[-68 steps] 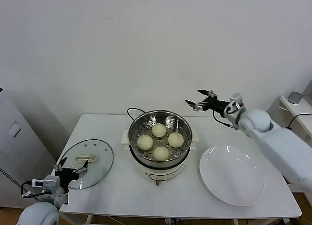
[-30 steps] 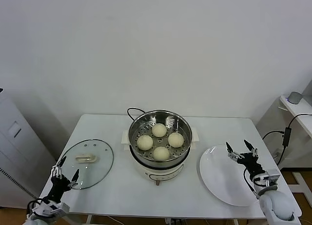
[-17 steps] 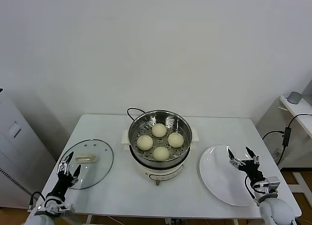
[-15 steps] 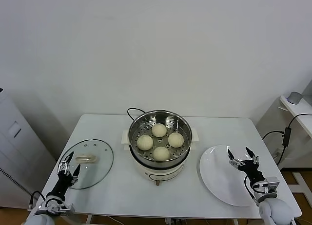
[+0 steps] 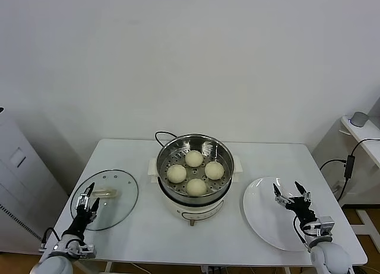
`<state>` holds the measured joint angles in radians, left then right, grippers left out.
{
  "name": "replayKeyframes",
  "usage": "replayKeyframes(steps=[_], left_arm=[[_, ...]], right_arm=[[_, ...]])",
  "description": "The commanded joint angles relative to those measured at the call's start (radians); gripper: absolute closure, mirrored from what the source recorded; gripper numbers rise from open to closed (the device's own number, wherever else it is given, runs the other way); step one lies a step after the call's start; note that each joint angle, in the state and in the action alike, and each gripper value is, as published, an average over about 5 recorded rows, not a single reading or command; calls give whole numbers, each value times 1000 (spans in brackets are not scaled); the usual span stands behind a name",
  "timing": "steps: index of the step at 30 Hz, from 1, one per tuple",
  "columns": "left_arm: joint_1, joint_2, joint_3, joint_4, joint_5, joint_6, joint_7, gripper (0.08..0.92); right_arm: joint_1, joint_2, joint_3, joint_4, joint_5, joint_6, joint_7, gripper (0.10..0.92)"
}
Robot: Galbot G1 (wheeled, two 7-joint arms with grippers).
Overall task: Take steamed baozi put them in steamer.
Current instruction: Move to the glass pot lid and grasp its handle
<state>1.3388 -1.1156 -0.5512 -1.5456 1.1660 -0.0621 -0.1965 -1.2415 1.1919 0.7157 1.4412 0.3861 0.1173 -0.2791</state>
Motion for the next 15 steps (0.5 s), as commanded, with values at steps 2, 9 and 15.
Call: replayKeyframes(steps=[2, 9, 15], left_arm=[[-84, -29, 7, 77, 79, -1, -9, 177], [-138, -50, 18, 132, 93, 1, -14, 177], [-166, -59, 23, 158, 90, 14, -18, 177]], right_arm=[[5, 3, -5, -6, -4, 0, -1, 203], [7, 3, -5, -8, -4, -1, -1, 203], [6, 2, -3, -13, -3, -2, -1, 203]])
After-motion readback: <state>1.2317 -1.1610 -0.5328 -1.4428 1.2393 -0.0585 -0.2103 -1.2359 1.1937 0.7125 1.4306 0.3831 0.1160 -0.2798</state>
